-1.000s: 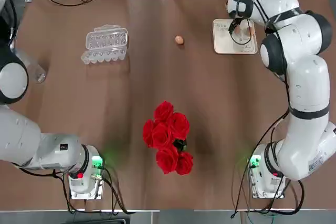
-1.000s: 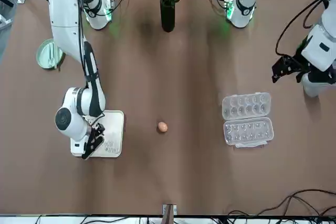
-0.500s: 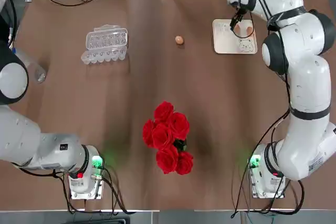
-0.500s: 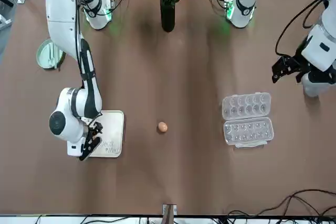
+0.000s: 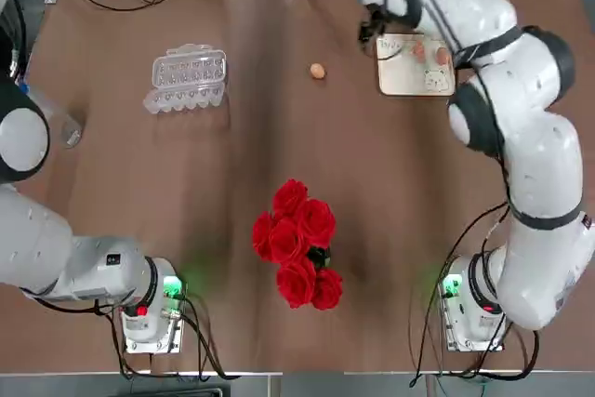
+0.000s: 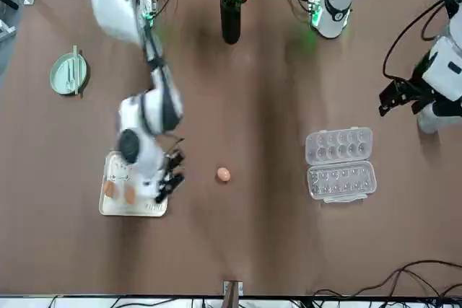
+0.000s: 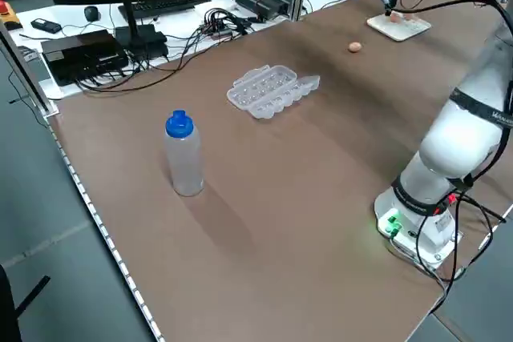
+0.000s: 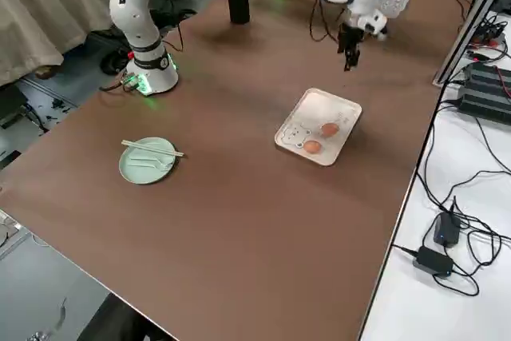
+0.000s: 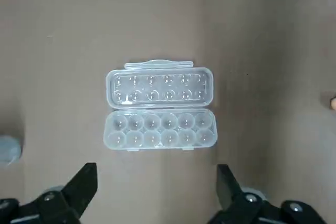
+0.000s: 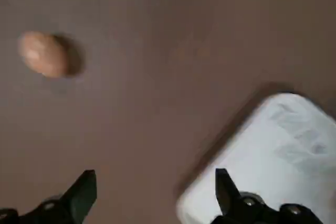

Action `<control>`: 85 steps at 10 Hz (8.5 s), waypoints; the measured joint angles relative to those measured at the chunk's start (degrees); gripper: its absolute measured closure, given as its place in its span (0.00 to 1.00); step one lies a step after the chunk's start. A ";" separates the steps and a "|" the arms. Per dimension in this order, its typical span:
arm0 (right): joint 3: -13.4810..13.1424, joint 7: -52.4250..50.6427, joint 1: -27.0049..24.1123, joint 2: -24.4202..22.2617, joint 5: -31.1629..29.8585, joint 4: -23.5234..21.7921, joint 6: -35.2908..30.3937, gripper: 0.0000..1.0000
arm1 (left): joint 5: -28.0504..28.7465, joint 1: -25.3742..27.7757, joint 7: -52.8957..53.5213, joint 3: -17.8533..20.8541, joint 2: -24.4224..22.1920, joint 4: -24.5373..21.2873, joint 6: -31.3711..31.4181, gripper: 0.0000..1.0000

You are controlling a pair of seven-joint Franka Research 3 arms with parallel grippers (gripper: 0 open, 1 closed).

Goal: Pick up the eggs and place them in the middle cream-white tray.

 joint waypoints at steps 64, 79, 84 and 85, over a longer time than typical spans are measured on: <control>-7.95 -16.78 -7.49 9.89 3.05 -1.23 6.22 0.51 | -0.01 3.57 -0.24 -0.49 0.53 0.05 0.12 0.00; -7.71 -16.91 -7.45 9.89 3.36 -1.88 7.64 0.00 | -0.01 3.57 -0.24 -0.49 0.53 0.05 0.12 0.00; -7.70 -16.91 -7.44 9.89 3.60 -1.88 7.63 0.00 | -0.01 3.57 -0.24 -0.49 0.53 0.05 0.13 0.00; -7.70 -16.91 -7.44 9.89 3.60 -1.88 7.63 0.00 | -0.01 3.57 -0.24 -0.49 0.53 0.05 0.13 0.00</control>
